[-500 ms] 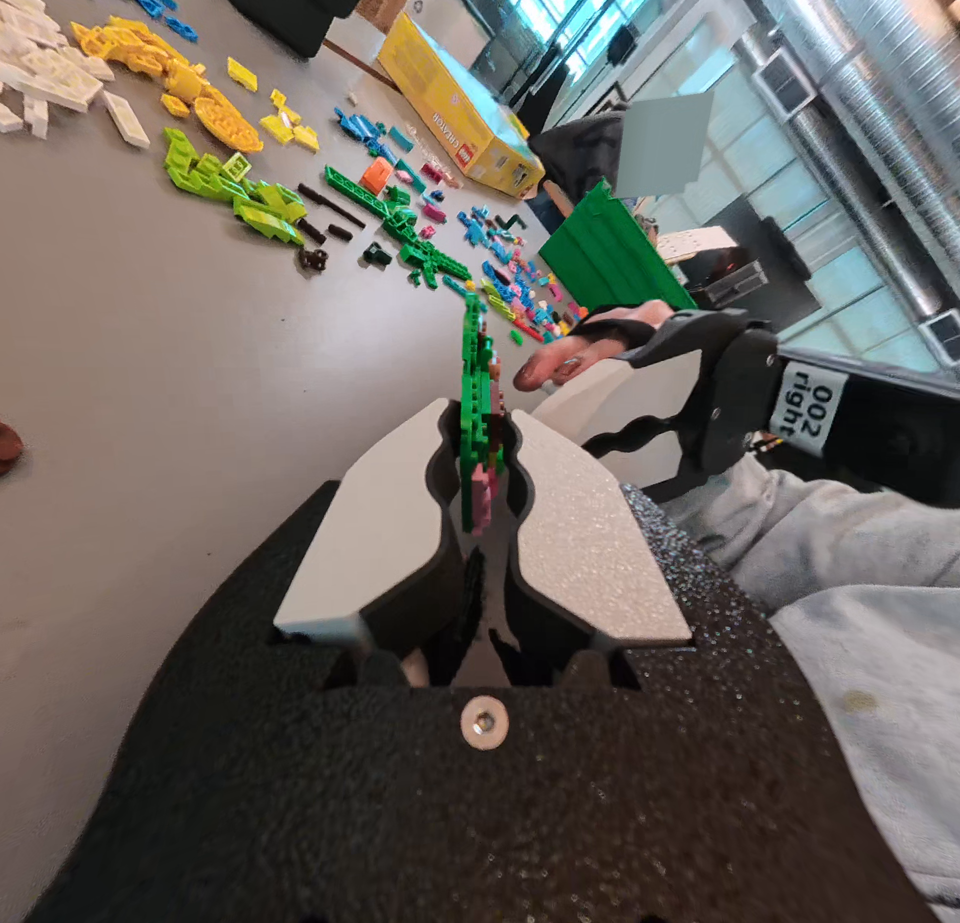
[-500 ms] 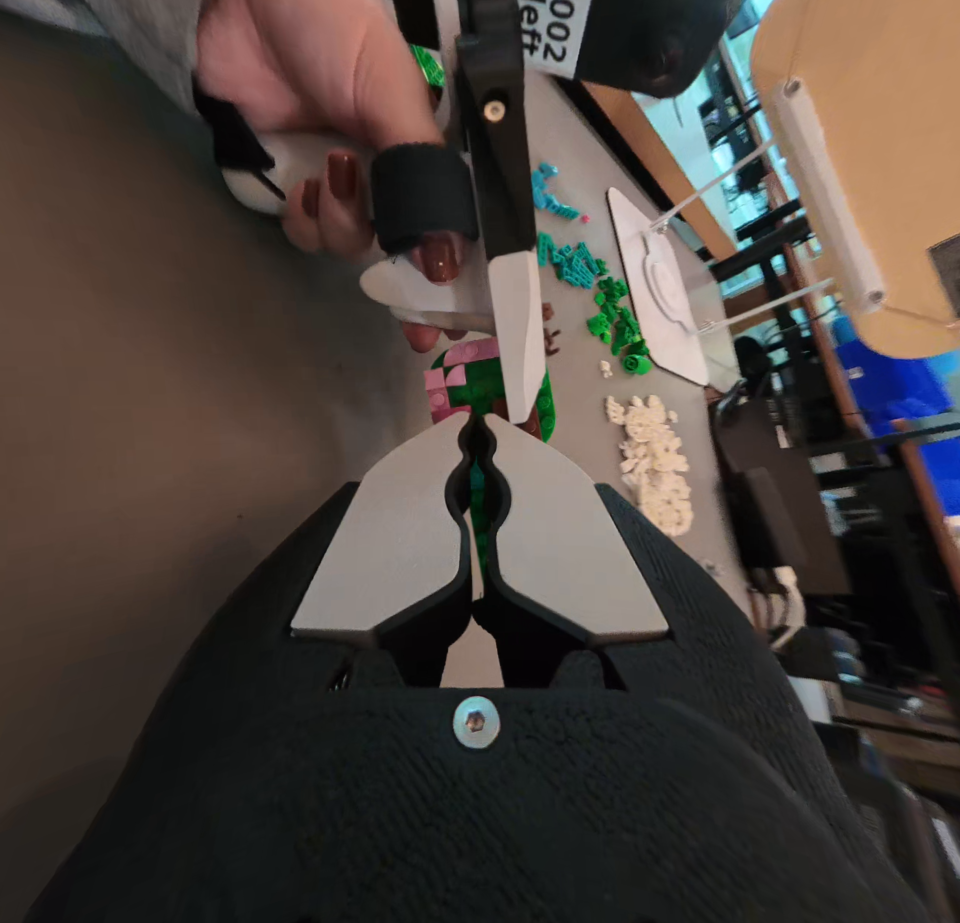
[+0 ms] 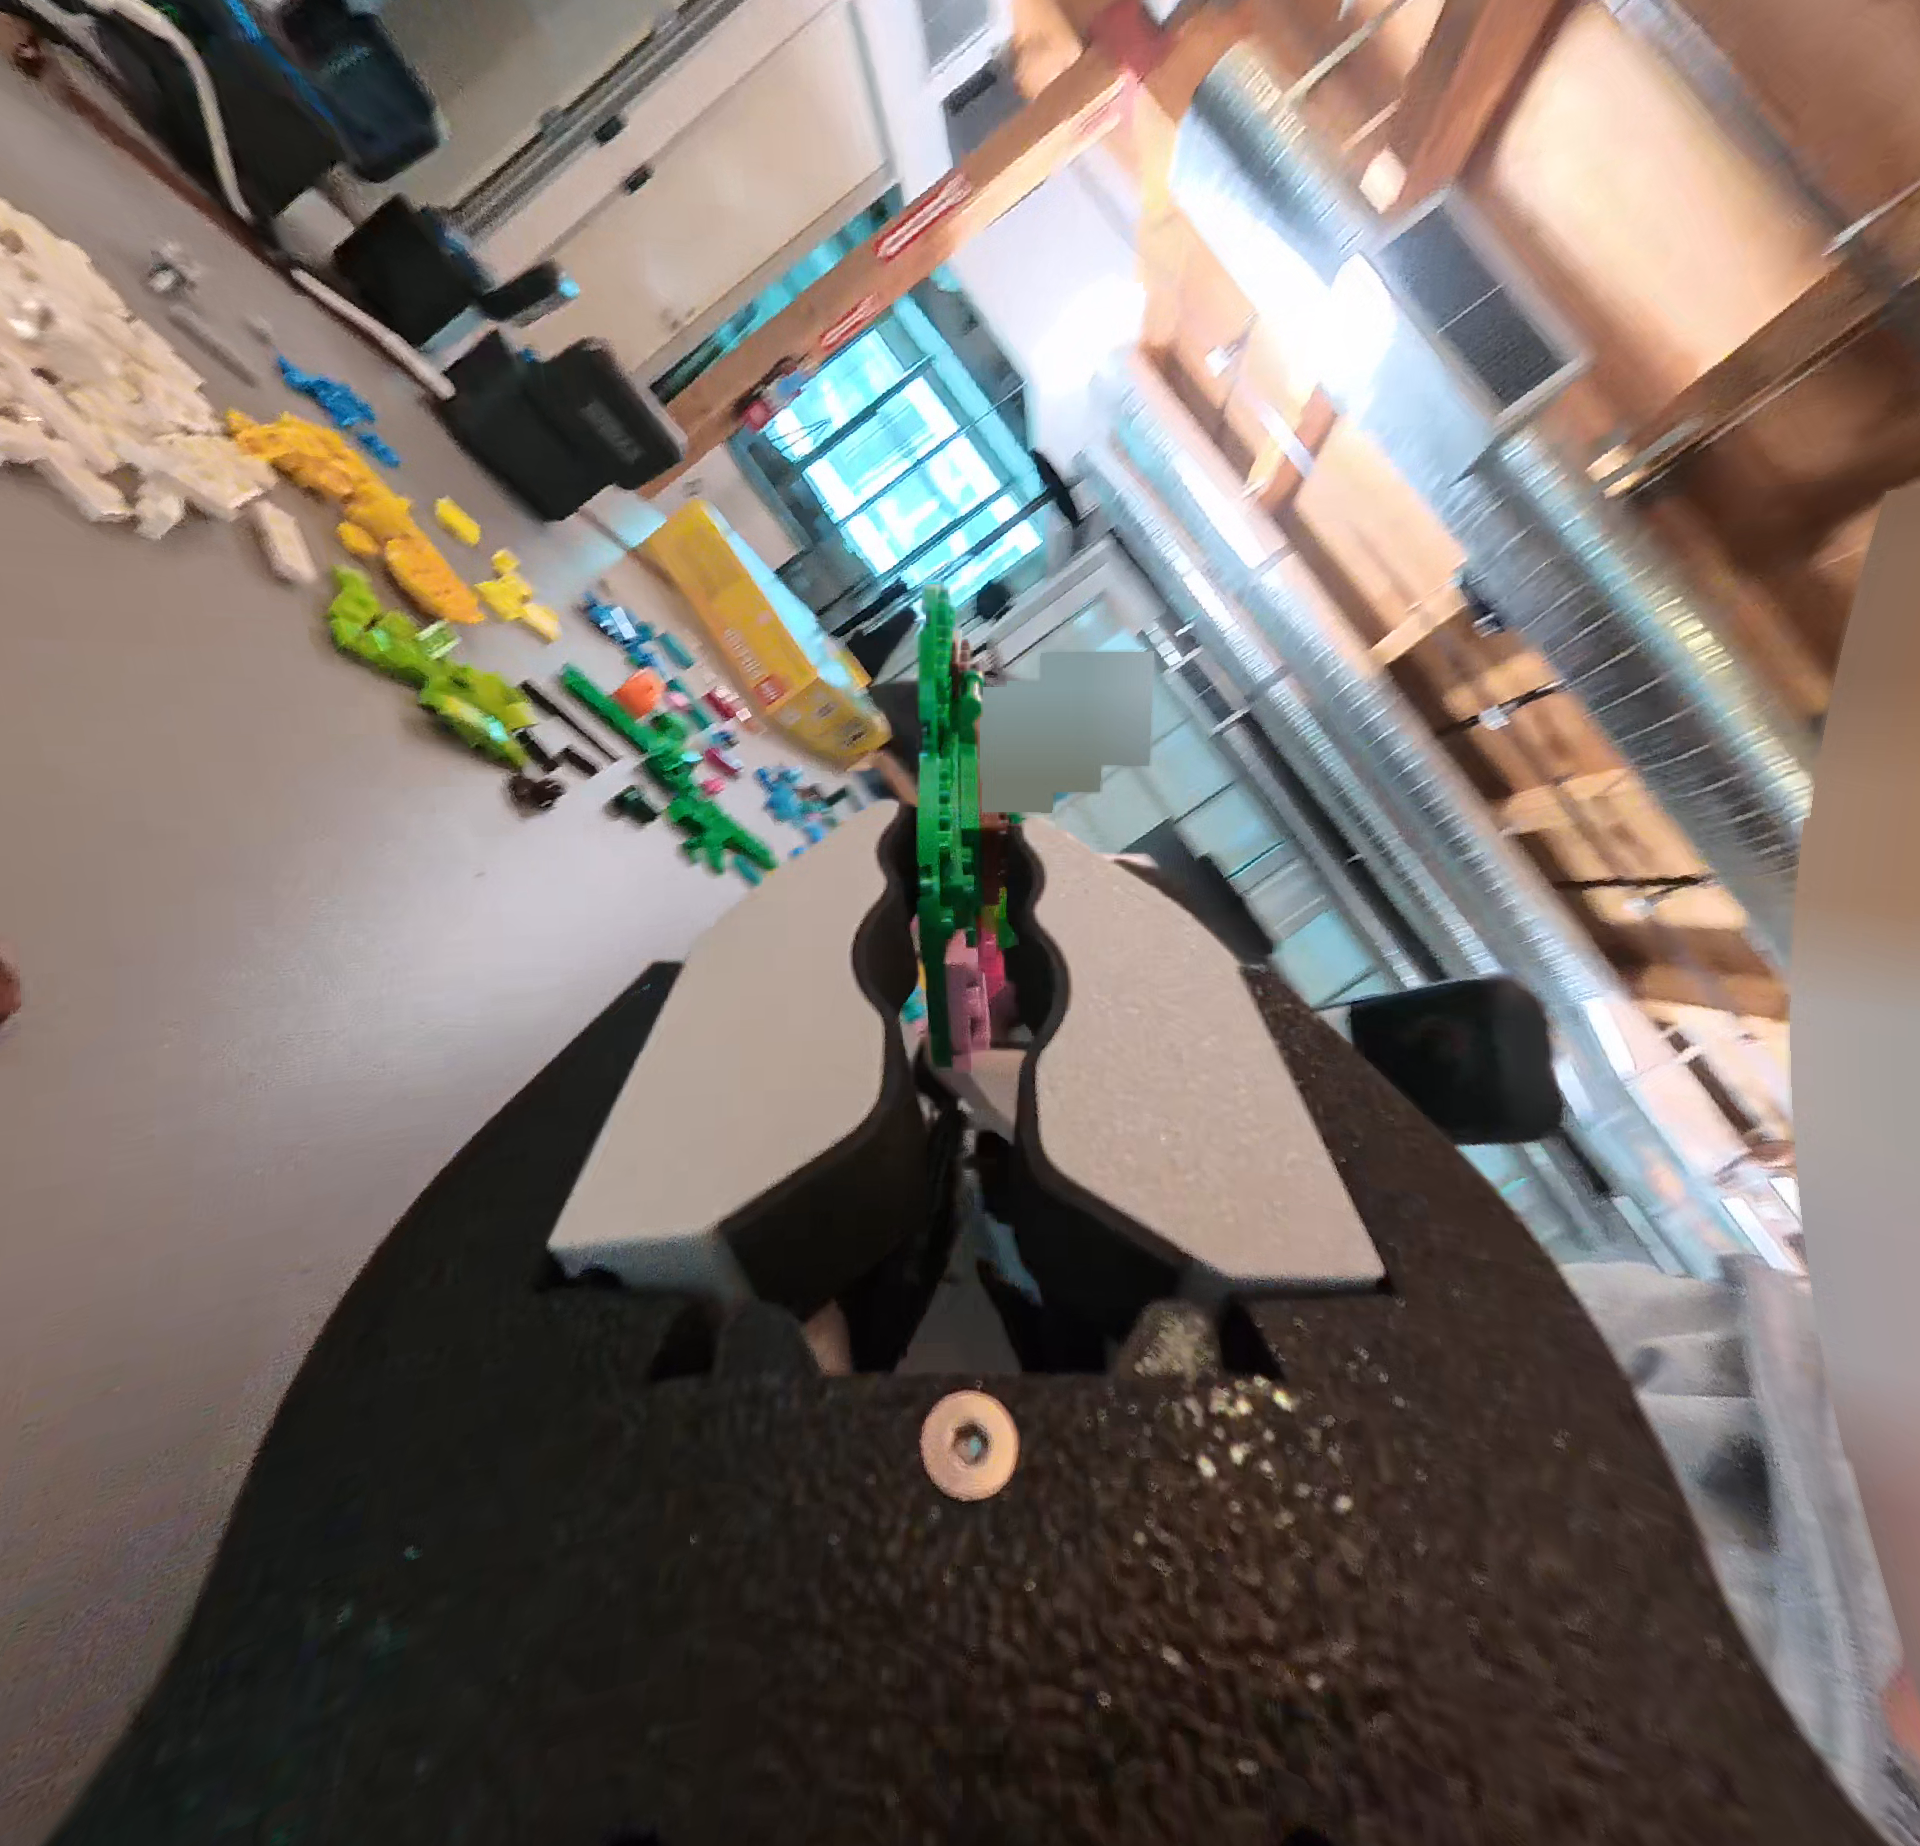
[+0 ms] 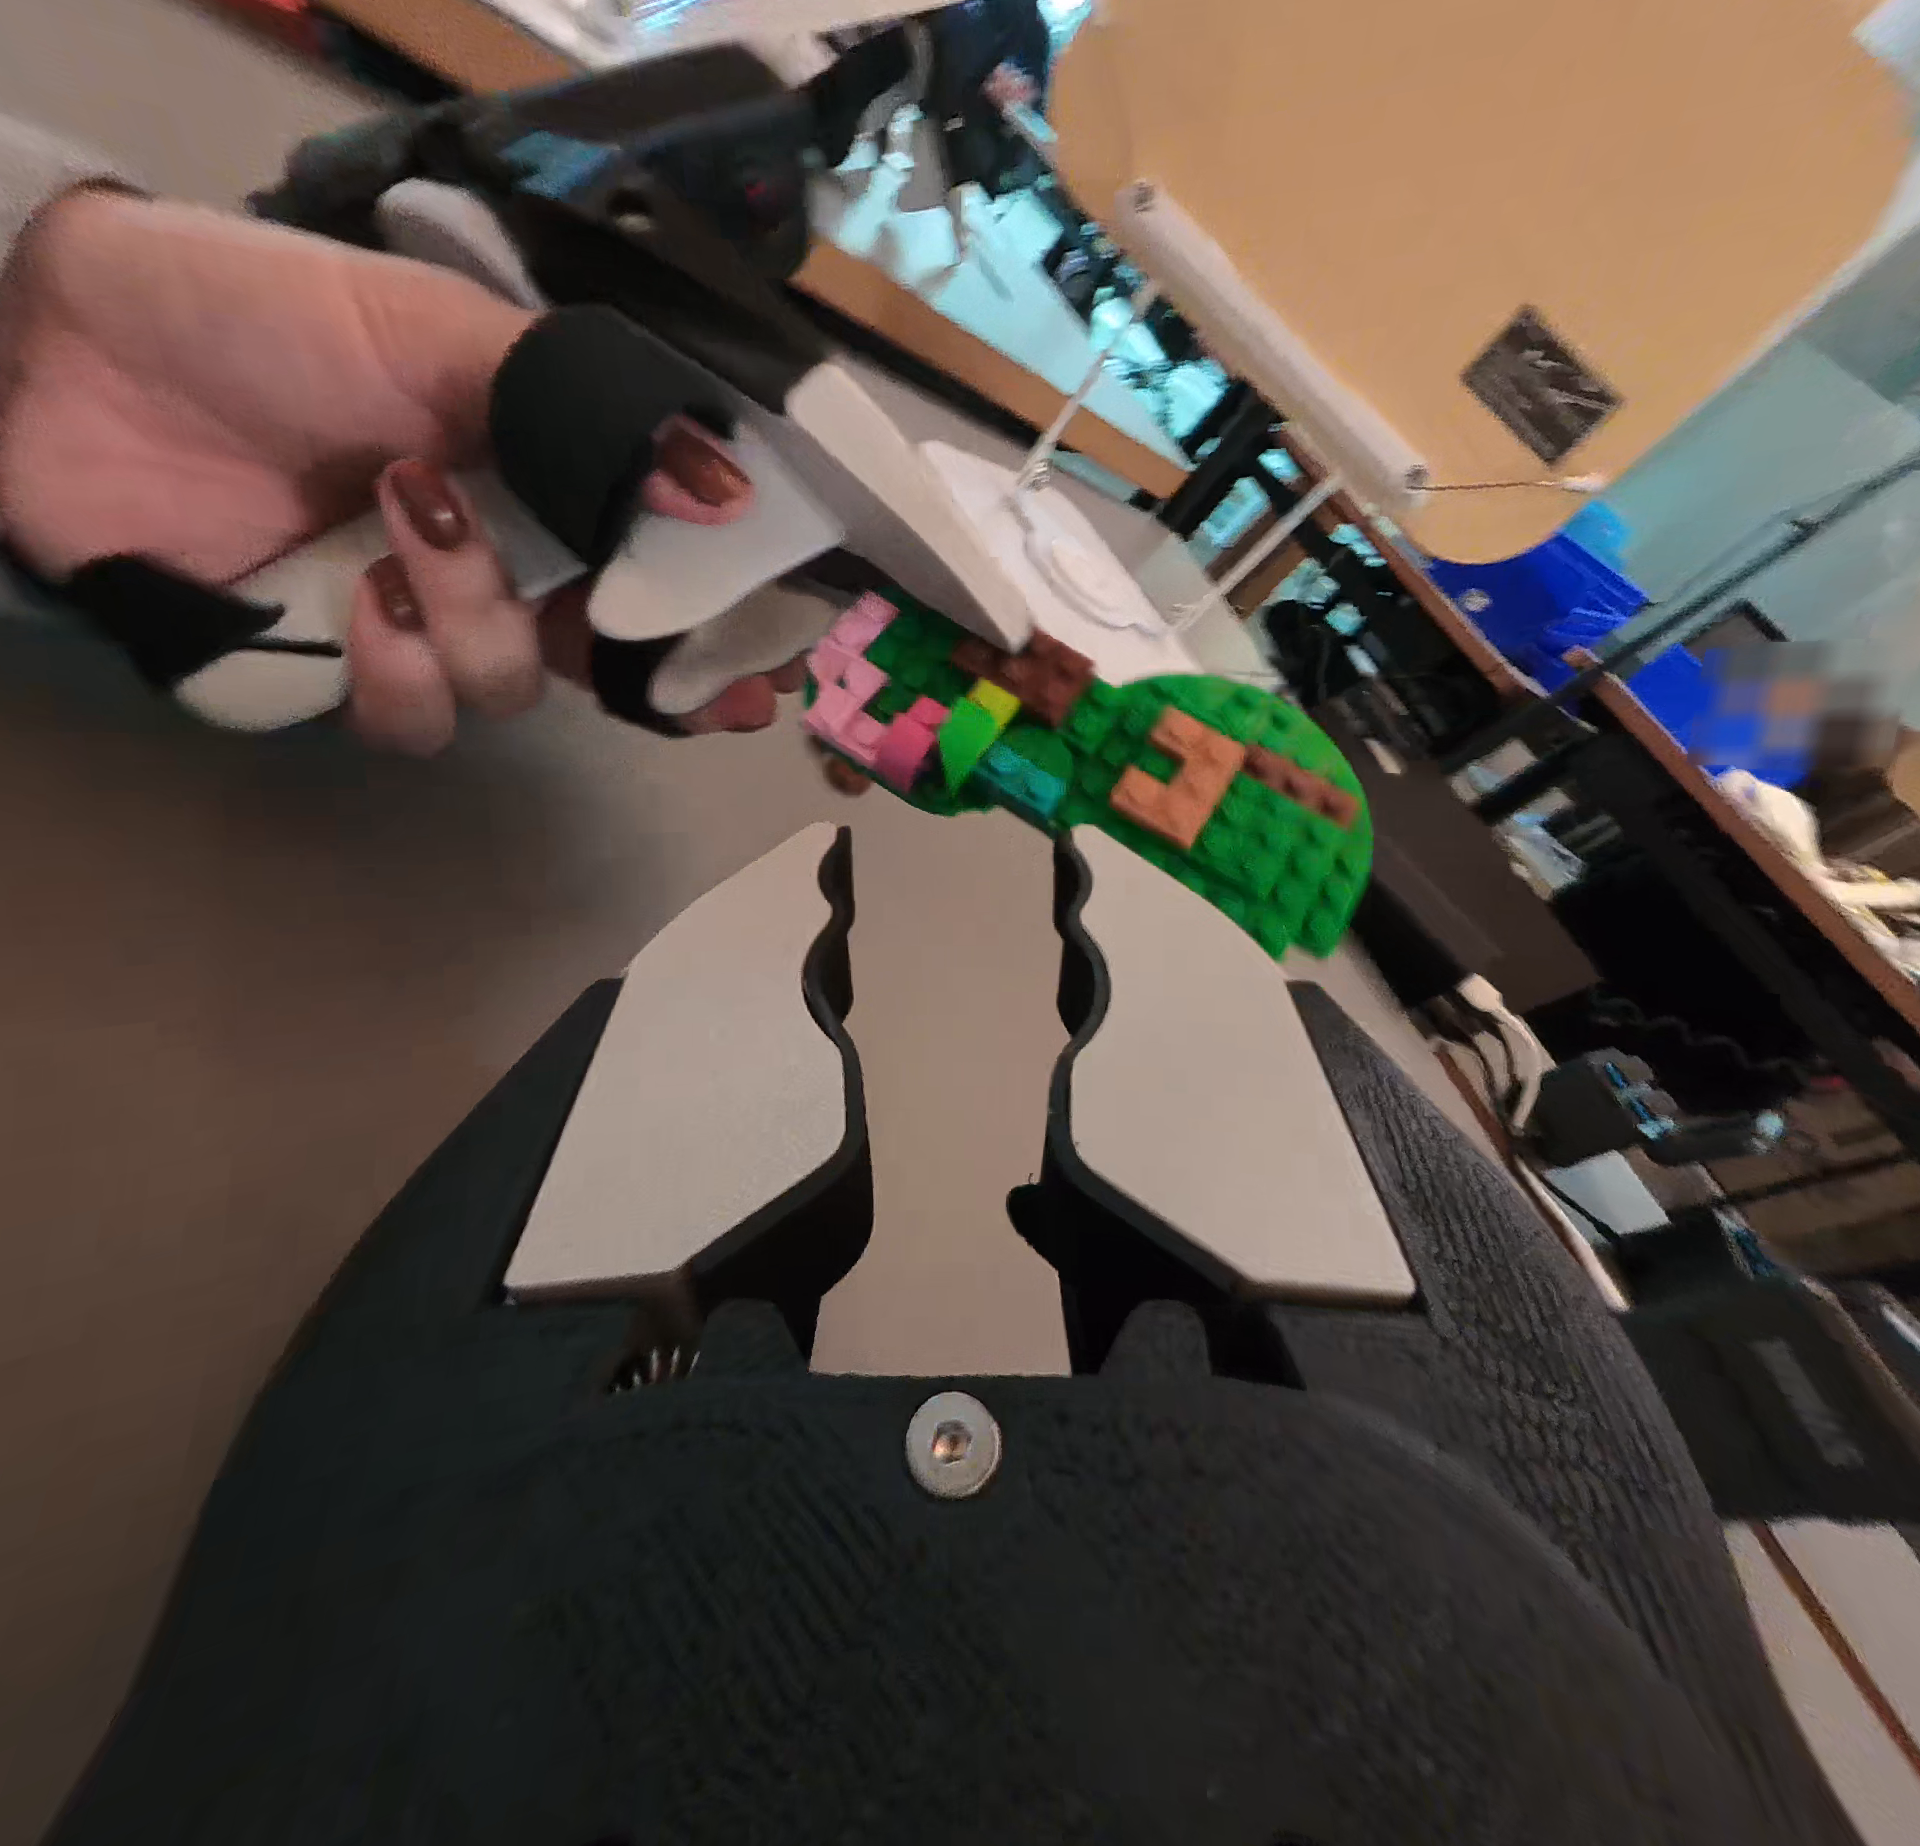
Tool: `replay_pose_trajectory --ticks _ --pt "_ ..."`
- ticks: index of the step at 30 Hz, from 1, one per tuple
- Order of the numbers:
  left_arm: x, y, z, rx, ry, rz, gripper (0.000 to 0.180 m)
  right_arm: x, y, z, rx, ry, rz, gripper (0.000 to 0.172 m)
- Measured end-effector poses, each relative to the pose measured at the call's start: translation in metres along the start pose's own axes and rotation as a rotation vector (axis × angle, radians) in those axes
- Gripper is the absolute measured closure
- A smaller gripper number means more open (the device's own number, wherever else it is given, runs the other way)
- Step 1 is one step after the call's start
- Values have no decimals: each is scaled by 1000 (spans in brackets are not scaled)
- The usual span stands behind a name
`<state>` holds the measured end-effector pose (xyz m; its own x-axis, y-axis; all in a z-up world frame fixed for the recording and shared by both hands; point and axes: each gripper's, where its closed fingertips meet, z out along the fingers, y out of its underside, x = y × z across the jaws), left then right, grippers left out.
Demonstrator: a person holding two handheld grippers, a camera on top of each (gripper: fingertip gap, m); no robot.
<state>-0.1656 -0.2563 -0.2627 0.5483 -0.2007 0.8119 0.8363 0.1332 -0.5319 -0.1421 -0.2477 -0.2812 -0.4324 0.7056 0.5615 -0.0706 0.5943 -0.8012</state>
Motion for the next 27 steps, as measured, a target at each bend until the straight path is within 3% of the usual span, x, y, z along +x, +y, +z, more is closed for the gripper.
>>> replay_pose_trajectory --ticks 3,8,11,15,19,22,27 --pt "12 -8 -3 53 108 -42 166 18 -6 -7 67 103 160 135" --pt "24 2 -1 2 179 6 166 28 -23 -12 278 -155 902 127" --pt "30 14 3 -69 197 54 166 41 -28 -16 371 -262 1110 147" --pt "27 25 2 -165 161 143 163 39 -33 -21 324 -384 1085 156" --pt "12 42 0 -357 24 405 127 25 -21 -23 93 -434 871 158" --pt "16 53 0 -490 33 550 122 -1 -19 -34 -61 -624 747 157" --pt "22 82 -2 -764 110 631 123 -19 -28 -41 -102 -800 636 158"
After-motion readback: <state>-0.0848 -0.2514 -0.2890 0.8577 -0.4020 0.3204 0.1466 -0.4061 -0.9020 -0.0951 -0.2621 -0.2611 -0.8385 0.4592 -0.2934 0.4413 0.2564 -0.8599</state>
